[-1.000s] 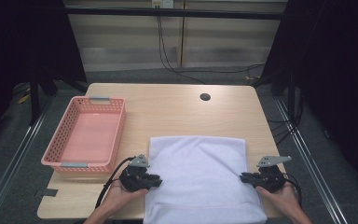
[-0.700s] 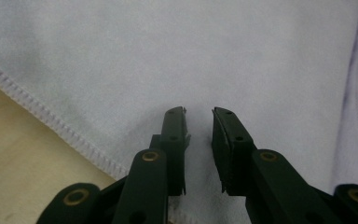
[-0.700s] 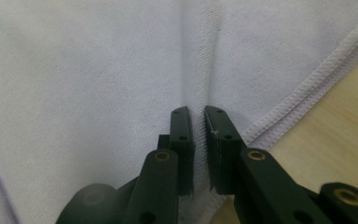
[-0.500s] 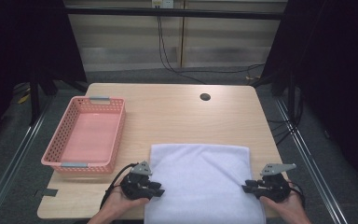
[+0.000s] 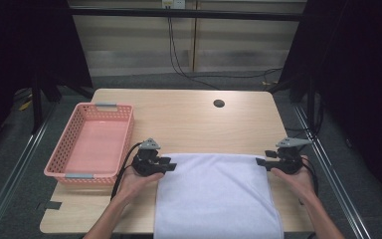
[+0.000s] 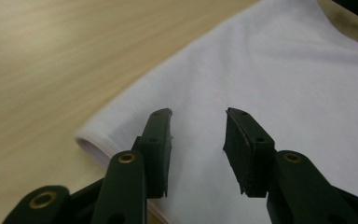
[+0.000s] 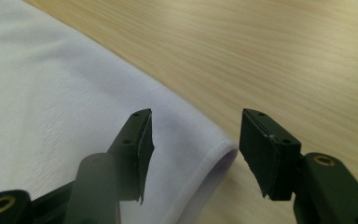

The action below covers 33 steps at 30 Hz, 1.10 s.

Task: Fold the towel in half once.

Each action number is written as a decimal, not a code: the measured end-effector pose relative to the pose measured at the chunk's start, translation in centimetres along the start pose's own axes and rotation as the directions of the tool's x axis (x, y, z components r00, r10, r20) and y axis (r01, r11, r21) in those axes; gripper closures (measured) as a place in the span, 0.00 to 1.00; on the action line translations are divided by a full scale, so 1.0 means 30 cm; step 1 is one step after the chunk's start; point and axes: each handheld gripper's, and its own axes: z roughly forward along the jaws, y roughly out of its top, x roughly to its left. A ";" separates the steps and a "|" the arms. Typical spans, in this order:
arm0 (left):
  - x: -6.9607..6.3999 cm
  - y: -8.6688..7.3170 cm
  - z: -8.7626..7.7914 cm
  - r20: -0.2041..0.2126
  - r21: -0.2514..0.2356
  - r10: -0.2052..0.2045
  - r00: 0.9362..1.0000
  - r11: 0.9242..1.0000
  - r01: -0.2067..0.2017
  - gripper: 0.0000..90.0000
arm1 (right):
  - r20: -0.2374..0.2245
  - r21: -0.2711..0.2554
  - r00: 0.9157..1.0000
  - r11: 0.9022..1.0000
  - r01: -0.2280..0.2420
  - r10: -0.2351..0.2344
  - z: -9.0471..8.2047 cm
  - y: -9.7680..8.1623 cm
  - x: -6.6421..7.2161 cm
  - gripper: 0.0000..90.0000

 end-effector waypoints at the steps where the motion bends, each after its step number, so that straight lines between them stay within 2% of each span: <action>1: 0.004 0.003 0.001 -0.009 -0.002 0.003 1.000 1.000 -0.003 0.65 | 0.015 0.002 1.000 1.000 -0.002 0.002 0.011 0.002 -0.009 0.49; 4: 0.025 0.009 0.002 -0.026 -0.017 -0.002 1.000 1.000 0.002 0.62 | -0.027 0.014 1.000 1.000 -0.011 0.011 0.036 0.001 -0.021 0.52; 5: 0.035 0.011 0.007 -0.029 -0.025 -0.017 0.999 1.000 0.016 0.61 | -0.030 0.024 1.000 1.000 -0.004 0.005 0.043 -0.001 -0.018 0.57; 7: 0.055 0.008 0.014 -0.039 -0.041 -0.039 0.998 0.998 0.038 0.58 | -0.003 0.060 1.000 0.998 0.000 0.000 0.056 -0.006 -0.009 0.63; 8: 0.061 0.006 0.017 -0.036 -0.041 -0.050 0.998 0.998 0.049 0.55 | -0.002 0.059 1.000 0.998 0.000 0.000 0.060 -0.010 -0.008 0.70; 10: 0.067 0.002 0.020 -0.037 -0.026 -0.042 0.998 0.999 0.041 0.52 | 0.002 0.060 1.000 0.998 -0.017 0.017 0.055 -0.015 -0.013 0.87; 11: 0.070 0.002 0.019 -0.042 -0.024 -0.043 0.998 0.999 0.042 0.51 | -0.008 0.051 1.000 0.998 -0.022 0.023 0.054 -0.015 -0.017 0.92; 13: 0.084 0.001 0.017 -0.044 -0.034 -0.072 0.996 0.997 0.070 0.46 | -0.004 0.049 1.000 0.998 -0.027 0.027 0.055 -0.014 -0.022 0.95; 15: 0.090 -0.002 0.022 -0.065 -0.028 -0.075 0.995 0.997 0.074 0.46 | 0.000 0.055 1.000 0.998 -0.027 0.028 0.065 -0.013 -0.025 0.96; 18: 0.102 -0.006 0.036 -0.076 -0.017 -0.062 0.995 0.998 0.061 0.47 | -0.006 0.051 0.999 0.998 -0.035 0.035 0.072 -0.009 -0.033 0.96; 19: 0.109 -0.007 0.040 -0.077 -0.024 -0.070 0.995 0.997 0.068 0.47 | -0.012 0.055 0.999 0.998 -0.039 0.040 0.072 -0.009 -0.036 0.96; 20: 0.112 -0.009 0.044 -0.070 -0.031 -0.080 0.994 0.996 0.078 0.49 | -0.014 0.050 0.999 0.998 -0.038 0.039 0.074 -0.009 -0.038 0.96; 23: 0.109 -0.015 0.059 -0.073 0.003 -0.040 0.997 0.999 0.040 0.53 | -0.023 0.050 0.999 0.998 -0.037 0.038 0.078 -0.008 -0.044 0.95; 27: 0.115 -0.019 0.066 -0.052 0.006 -0.037 0.998 0.999 0.038 0.61 | -0.038 0.035 0.997 0.997 -0.062 0.064 0.086 -0.007 -0.059 0.95; 28: 0.118 -0.018 0.065 -0.051 0.015 -0.017 0.999 1.000 0.018 0.66 | -0.040 0.035 0.997 0.997 -0.062 0.064 0.088 -0.007 -0.061 0.95; 31: 0.122 -0.016 0.069 -0.003 0.032 -0.008 1.000 0.999 0.008 0.86 | -0.051 0.033 0.995 0.996 -0.079 0.080 0.088 -0.006 -0.066 0.95; 32: 0.116 -0.015 0.072 0.007 0.031 -0.001 1.000 1.000 0.001 0.90 | -0.052 0.031 0.995 0.996 -0.083 0.085 0.085 -0.006 -0.067 0.95; 33: 0.110 -0.010 0.067 0.000 0.028 0.007 1.000 1.000 -0.007 0.92 | -0.057 0.025 0.995 0.996 -0.084 0.086 0.081 -0.005 -0.068 0.95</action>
